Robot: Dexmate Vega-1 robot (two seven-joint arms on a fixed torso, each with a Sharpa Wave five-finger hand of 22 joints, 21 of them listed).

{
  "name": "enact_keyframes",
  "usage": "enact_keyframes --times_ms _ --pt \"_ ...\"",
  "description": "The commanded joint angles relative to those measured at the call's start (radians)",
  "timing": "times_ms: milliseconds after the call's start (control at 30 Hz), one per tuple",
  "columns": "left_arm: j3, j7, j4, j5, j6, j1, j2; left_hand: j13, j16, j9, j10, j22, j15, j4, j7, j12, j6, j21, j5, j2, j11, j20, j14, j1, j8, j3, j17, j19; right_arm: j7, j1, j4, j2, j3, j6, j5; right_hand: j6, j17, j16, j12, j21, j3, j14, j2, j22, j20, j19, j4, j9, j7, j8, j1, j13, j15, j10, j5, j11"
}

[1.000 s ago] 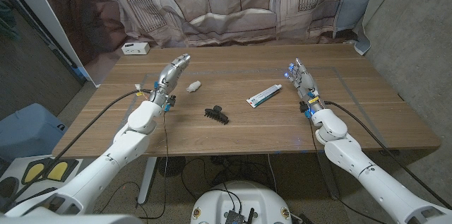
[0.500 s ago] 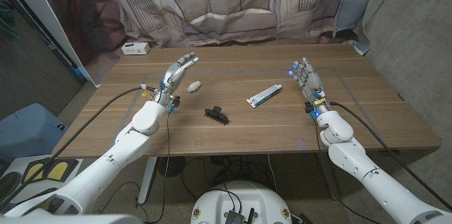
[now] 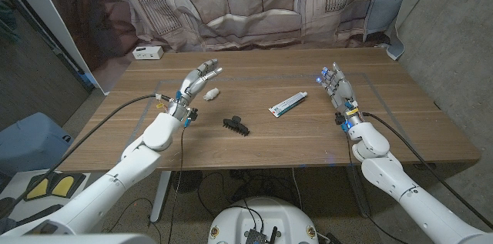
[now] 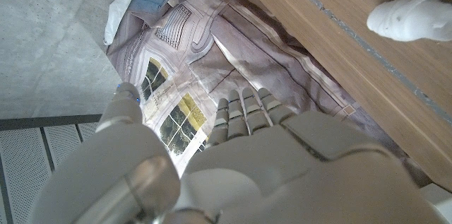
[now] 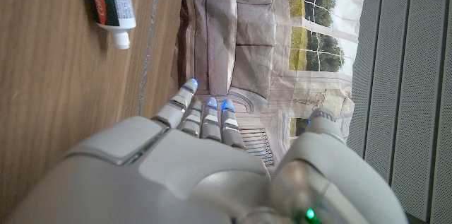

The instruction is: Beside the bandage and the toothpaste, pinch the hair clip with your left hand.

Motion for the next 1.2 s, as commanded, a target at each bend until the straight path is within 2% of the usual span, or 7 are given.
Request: enact_keyframes --times_ms 33,433,567,767,1100,1167,1200 --pt "-0.036 -0.025 -0.011 0.028 -0.077 0.034 0.051 0.006 0.001 0.001 0.013 0.002 0.000 0.000 -0.001 0.005 0.013 0.004 -0.001 -0.012 -0.002 -0.002 0.013 0.009 0.001 0.005 0.001 0.010 -0.094 -0.040 -0.056 0.027 -0.003 0.036 -0.069 0.011 0.002 0.005 0.004 0.002 0.002 0.001 -0.003 0.005 -0.003 0.001 -0.005 0.001 0.001 0.004 0.011 0.002 0.002 0.007 0.002 0.003" --pt "-0.068 -0.048 -0.020 0.024 -0.124 0.075 0.075 0.006 -0.009 0.002 0.029 0.002 -0.005 0.002 -0.007 0.004 0.038 0.003 0.001 -0.017 -0.008 -0.002 0.012 0.036 0.000 0.011 0.001 0.024 -0.156 -0.082 -0.118 0.025 -0.004 0.026 -0.113 0.014 0.002 0.006 0.004 0.002 0.002 0.003 -0.001 0.005 -0.001 0.002 -0.007 0.001 0.000 0.004 0.011 0.003 0.001 0.012 0.001 0.003" --pt "-0.083 -0.027 -0.040 0.060 -0.128 0.096 0.079 0.006 -0.009 0.002 0.038 0.002 -0.014 0.001 -0.014 0.005 0.046 0.001 0.002 -0.014 -0.019 -0.022 0.019 0.052 -0.001 0.018 0.001 0.027 -0.169 -0.094 -0.133 0.025 -0.003 0.025 -0.120 0.015 0.002 0.006 0.004 0.003 0.002 0.004 -0.001 0.005 -0.001 0.003 -0.007 0.001 -0.001 0.003 0.011 0.003 0.002 0.013 0.001 0.002" --pt "-0.108 -0.003 -0.064 0.109 -0.124 0.125 0.093 0.006 -0.009 0.002 0.048 0.002 -0.026 -0.003 -0.026 0.004 0.060 0.001 0.003 -0.007 -0.033 -0.031 0.030 0.085 -0.001 0.031 0.000 0.037 -0.188 -0.109 -0.147 0.025 -0.003 0.025 -0.138 0.019 0.002 0.007 0.006 0.003 0.003 0.007 0.000 0.005 0.003 0.003 -0.008 0.001 -0.003 0.004 0.011 0.003 0.003 0.018 0.001 0.003" --pt "-0.158 0.046 -0.111 0.194 -0.114 0.183 0.116 0.005 -0.012 0.003 0.090 -0.001 -0.060 -0.017 -0.064 0.003 0.096 0.002 0.004 -0.018 -0.082 -0.042 0.061 0.229 0.001 0.074 -0.002 0.085 -0.225 -0.137 -0.180 0.034 -0.006 0.030 -0.173 0.024 0.001 0.009 0.006 0.003 0.004 0.013 0.003 0.005 0.004 0.004 -0.011 0.001 -0.007 0.005 0.014 0.003 0.003 0.022 0.001 0.000" --pt "-0.168 0.059 -0.114 0.204 -0.125 0.196 0.113 0.005 -0.012 0.003 0.114 -0.001 -0.074 -0.015 -0.078 0.004 0.127 0.000 0.003 -0.034 -0.103 -0.048 0.082 0.294 0.005 0.087 -0.003 0.104 -0.233 -0.143 -0.185 0.036 -0.008 0.034 -0.186 0.025 0.001 0.010 0.007 0.003 0.005 0.014 0.003 0.005 0.005 0.004 -0.011 0.002 -0.007 0.005 0.014 0.003 0.003 0.023 0.001 0.000" --pt "-0.172 0.058 -0.115 0.203 -0.130 0.201 0.116 0.005 -0.012 0.003 0.120 -0.001 -0.077 -0.014 -0.080 0.005 0.135 0.001 0.003 -0.037 -0.103 -0.048 0.087 0.303 0.006 0.088 -0.003 0.110 -0.237 -0.146 -0.189 0.039 -0.008 0.036 -0.187 0.026 0.001 0.010 0.007 0.003 0.005 0.015 0.003 0.005 0.006 0.004 -0.011 0.002 -0.007 0.005 0.015 0.003 0.002 0.023 0.001 0.000"
